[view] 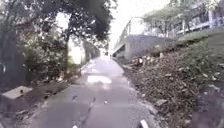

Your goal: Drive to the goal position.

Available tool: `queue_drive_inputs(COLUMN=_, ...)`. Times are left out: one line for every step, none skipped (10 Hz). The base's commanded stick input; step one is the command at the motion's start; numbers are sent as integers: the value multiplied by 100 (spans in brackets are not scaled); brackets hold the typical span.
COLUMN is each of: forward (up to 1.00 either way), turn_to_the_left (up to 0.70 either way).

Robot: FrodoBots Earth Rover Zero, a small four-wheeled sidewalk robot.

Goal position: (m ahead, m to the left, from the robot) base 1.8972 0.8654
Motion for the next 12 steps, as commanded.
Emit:
queue_drive_inputs(forward=50, turn_to_the_left=-41)
queue_drive_inputs(forward=50, turn_to_the_left=-25)
queue_drive_inputs(forward=50, turn_to_the_left=-9)
queue_drive_inputs(forward=50, turn_to_the_left=0)
queue_drive_inputs(forward=50, turn_to_the_left=0)
queue_drive_inputs(forward=50, turn_to_the_left=0)
queue_drive_inputs(forward=50, turn_to_the_left=0)
queue_drive_inputs(forward=50, turn_to_the_left=0)
queue_drive_inputs(forward=50, turn_to_the_left=0)
queue_drive_inputs(forward=50, turn_to_the_left=0)
queue_drive_inputs(forward=50, turn_to_the_left=0)
queue_drive_inputs(forward=50, turn_to_the_left=0)
